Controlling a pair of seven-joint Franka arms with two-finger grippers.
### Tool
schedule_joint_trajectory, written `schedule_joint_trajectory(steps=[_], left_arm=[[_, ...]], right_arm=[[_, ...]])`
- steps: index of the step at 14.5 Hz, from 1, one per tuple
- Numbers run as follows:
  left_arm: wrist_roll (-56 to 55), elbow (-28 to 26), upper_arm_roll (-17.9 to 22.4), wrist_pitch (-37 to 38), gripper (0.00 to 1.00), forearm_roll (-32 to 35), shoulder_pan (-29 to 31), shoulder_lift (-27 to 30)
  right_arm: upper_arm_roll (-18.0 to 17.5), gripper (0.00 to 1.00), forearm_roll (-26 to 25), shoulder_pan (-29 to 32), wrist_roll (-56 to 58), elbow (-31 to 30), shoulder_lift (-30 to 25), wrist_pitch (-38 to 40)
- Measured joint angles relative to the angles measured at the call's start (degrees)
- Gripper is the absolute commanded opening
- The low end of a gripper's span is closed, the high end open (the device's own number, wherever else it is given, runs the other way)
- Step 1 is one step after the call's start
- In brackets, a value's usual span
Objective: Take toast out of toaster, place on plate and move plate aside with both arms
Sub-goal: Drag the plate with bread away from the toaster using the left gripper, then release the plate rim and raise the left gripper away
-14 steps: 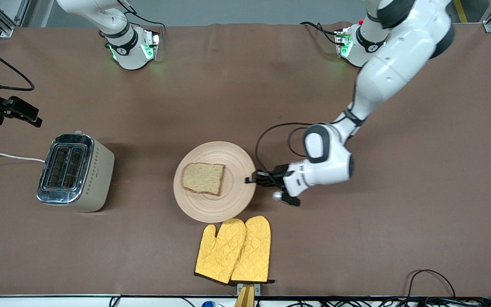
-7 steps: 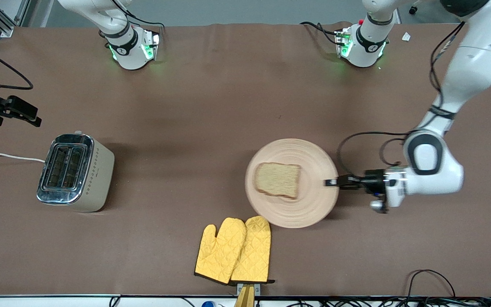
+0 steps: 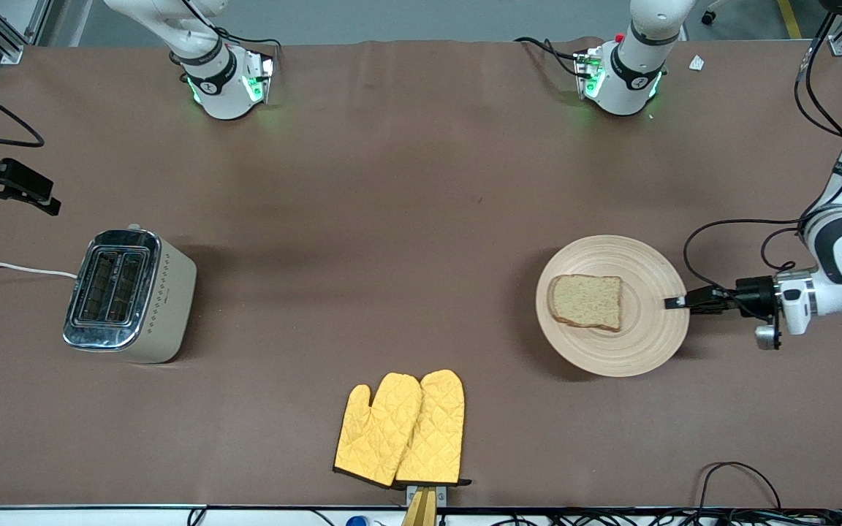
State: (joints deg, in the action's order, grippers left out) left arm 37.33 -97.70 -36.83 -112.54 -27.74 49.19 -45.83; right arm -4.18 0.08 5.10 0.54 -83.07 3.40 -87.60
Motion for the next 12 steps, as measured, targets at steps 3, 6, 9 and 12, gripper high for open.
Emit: schedule_joint_trajectory(steps=[3,6,9,12], left_arm=[[4.2,0.4,2.4,2.7,0.00,1.2,3.6,-2.0],[7.1,1.5,5.3,4.0,0.12,1.3,4.1,-3.4],[7.5,2.8,5.4,4.2,0.43,1.3,3.7,-5.4],[7.5,4.7,5.3,4.8,1.00,1.6,3.2,-5.8]], right_arm=[[-1.0,1.00,-0.8,0.1,0.0,0.0,0.0,0.0],[-1.2,1.00,-1.1,0.1,0.0,0.0,0.0,0.0],[-1.2,1.00,-1.2,0.1,0.0,0.0,0.0,0.1],[-1.2,1.00,-1.2,0.1,0.0,0.0,0.0,0.1]])
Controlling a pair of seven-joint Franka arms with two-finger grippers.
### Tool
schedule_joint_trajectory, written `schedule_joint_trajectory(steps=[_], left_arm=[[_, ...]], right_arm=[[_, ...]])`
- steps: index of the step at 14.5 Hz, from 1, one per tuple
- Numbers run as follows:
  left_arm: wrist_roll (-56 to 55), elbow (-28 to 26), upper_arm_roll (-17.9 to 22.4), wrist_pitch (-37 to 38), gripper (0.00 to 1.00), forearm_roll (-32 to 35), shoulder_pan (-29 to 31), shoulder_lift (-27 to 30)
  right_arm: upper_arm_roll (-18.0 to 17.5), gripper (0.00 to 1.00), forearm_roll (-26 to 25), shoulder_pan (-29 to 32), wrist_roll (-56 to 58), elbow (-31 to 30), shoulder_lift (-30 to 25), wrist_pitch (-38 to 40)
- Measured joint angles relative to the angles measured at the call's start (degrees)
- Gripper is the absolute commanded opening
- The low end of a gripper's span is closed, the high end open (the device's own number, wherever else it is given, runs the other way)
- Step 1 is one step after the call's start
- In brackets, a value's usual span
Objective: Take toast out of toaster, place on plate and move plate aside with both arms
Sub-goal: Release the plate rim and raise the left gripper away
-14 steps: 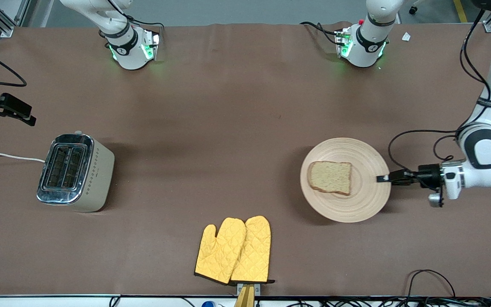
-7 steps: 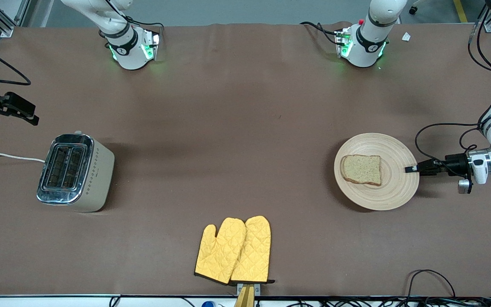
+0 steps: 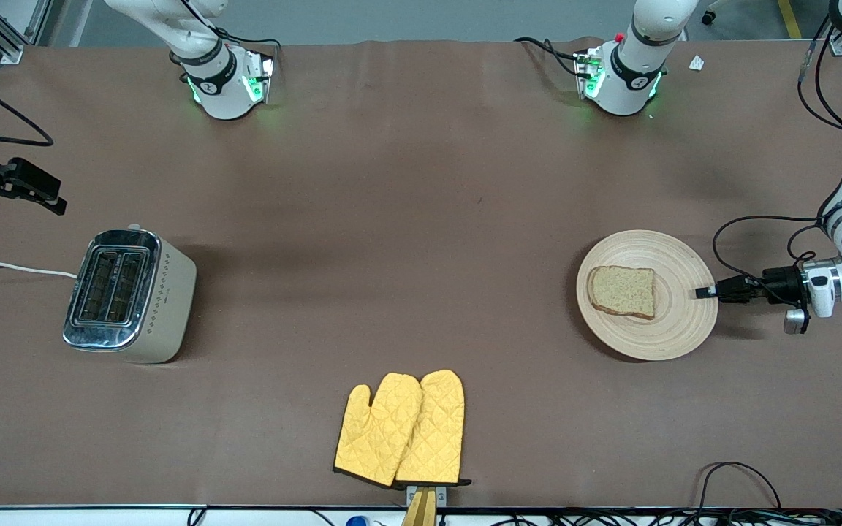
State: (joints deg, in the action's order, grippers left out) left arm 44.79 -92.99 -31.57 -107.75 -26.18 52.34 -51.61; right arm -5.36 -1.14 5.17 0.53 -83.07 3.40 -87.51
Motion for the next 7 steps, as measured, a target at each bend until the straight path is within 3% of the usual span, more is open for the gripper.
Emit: schedule_joint_trajectory(steps=[4,7], left_arm=[[-1.1,3.6,-0.6,1.4,1.00,3.9,-0.2,0.1],[-4.3,9.4,-1.4,5.3,1.00,8.6,-1.6,0.6]], right_arm=[[0.0,1.00,0.0,0.0,0.0,0.0,0.0,0.0],[0.0,1.00,0.0,0.0,0.0,0.0,0.0,0.1]])
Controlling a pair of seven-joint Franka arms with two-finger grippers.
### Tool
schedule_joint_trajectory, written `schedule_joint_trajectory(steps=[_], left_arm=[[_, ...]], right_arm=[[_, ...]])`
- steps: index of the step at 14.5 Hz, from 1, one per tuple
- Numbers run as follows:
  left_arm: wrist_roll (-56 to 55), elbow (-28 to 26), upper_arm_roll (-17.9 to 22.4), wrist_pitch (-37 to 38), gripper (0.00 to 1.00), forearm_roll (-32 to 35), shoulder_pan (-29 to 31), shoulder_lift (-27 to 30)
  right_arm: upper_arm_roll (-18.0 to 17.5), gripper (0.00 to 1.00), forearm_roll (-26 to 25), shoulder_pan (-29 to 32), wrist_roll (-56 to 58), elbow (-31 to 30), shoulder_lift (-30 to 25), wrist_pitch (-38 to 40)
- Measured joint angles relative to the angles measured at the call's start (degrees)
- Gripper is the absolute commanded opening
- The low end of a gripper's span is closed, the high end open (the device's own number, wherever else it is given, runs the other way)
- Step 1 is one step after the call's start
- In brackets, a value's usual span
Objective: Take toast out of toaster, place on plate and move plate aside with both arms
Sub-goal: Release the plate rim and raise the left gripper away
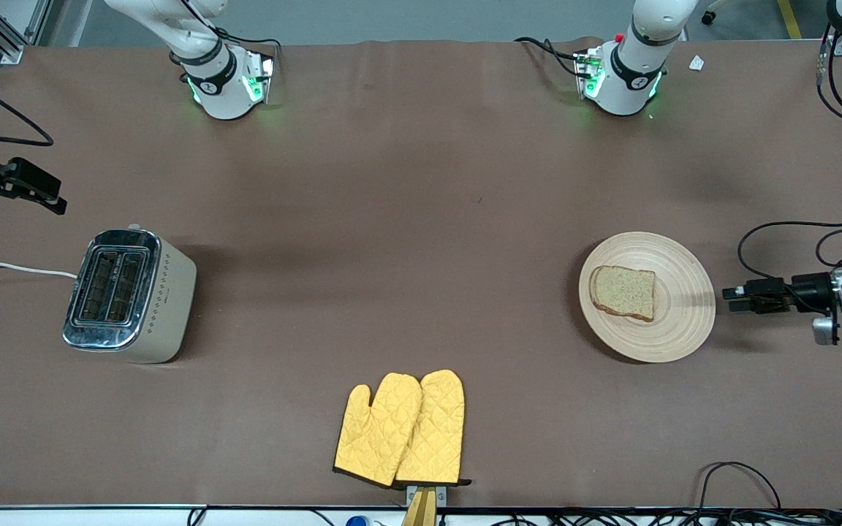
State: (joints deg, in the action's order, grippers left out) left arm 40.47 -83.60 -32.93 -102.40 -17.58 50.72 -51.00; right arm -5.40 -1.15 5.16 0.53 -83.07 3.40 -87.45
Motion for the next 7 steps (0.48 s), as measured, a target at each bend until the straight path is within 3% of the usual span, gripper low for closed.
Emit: schedule_joint_trajectory(steps=[3,7], left_arm=[[-1.2,5.4,-0.5,2.3,1.00,6.2,-2.8,2.2],[-5.8,8.7,-2.8,2.7,1.00,15.2,-9.3,9.0]], right_arm=[[0.0,1.00,0.0,0.0,0.0,0.0,0.0,0.0],[-0.1,1.00,0.0,0.0,0.0,0.0,0.0,0.0]])
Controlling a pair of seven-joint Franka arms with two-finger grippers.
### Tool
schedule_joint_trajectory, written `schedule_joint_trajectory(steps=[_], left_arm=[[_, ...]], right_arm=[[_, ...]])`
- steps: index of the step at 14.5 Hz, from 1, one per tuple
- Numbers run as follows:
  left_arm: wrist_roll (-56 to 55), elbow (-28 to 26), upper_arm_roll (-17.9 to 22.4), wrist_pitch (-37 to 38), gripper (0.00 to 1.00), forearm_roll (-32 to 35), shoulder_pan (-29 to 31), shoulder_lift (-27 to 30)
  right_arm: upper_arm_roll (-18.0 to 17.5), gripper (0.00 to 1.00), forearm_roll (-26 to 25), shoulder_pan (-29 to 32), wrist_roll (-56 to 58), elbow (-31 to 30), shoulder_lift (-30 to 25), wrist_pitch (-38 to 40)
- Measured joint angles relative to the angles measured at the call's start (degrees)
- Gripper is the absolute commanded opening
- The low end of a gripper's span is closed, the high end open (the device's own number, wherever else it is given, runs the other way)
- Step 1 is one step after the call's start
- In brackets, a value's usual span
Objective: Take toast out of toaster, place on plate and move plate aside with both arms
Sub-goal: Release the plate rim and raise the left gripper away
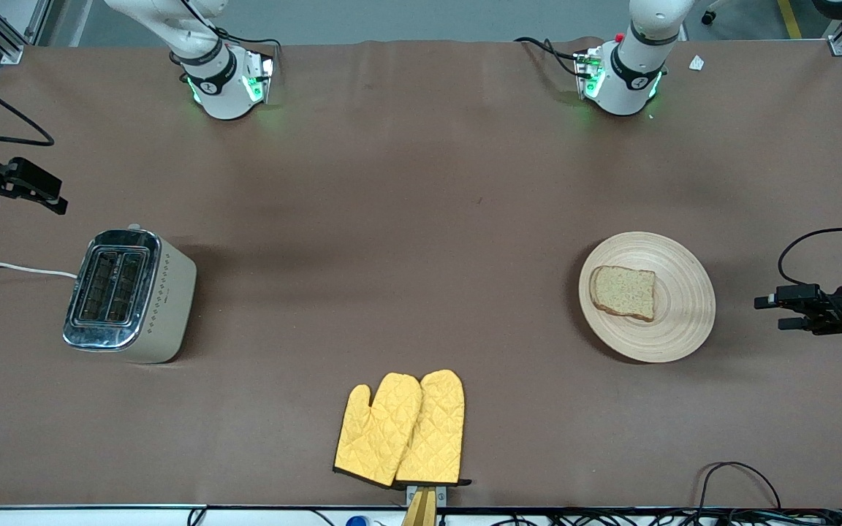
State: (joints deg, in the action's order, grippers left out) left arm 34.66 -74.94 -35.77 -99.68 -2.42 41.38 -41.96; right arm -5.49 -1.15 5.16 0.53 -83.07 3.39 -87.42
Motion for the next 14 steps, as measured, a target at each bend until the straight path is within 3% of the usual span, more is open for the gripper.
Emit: schedule_joint_trajectory(steps=[8,14], left_arm=[[-19.4,0.4,-0.2,4.3,1.00,9.3,-16.0,16.8],[-24.6,0.3,-0.1,9.8,1.00,13.6,-19.4,25.1]], right_arm=[[-0.4,1.00,0.0,-0.2,0.0,0.0,0.0,0.5],[-0.6,1.00,0.0,-0.3,0.0,0.0,0.0,0.5]])
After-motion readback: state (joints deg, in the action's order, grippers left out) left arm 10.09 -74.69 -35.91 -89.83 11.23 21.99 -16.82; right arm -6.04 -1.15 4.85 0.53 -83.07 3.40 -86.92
